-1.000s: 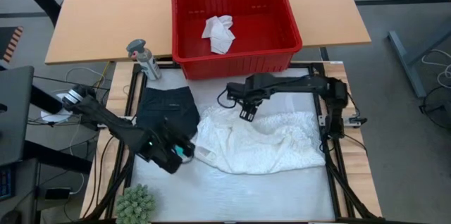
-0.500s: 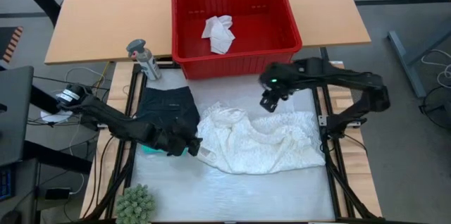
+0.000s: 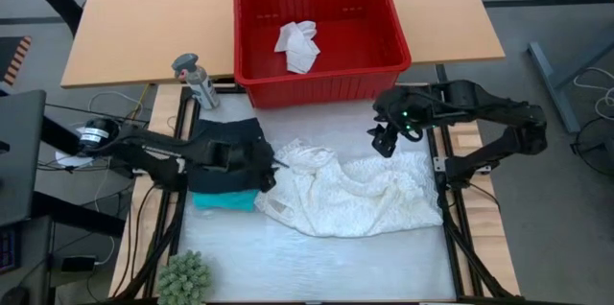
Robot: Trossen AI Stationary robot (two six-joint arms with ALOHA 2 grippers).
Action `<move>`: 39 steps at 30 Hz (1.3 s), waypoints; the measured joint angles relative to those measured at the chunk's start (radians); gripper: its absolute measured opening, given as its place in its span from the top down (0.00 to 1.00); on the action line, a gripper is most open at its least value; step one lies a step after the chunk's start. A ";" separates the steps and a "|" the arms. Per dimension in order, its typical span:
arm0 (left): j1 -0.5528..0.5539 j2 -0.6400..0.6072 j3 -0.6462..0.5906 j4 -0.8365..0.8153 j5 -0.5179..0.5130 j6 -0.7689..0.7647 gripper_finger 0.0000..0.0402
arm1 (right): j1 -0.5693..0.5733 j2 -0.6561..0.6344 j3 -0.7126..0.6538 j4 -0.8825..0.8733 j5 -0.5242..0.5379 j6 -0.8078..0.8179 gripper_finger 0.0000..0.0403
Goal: Fold laundry
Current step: Fold the white dress
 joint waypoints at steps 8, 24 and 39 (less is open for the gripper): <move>0.078 0.154 0.028 0.034 0.159 0.158 0.37 | 0.058 0.012 0.000 -0.023 0.000 0.001 0.44; 0.103 0.207 0.124 -0.055 0.331 0.108 0.78 | 0.077 0.017 0.000 -0.022 0.024 0.001 0.44; 0.034 0.087 0.292 -0.318 0.381 -0.188 1.00 | 0.103 0.017 0.000 -0.023 0.024 0.042 0.44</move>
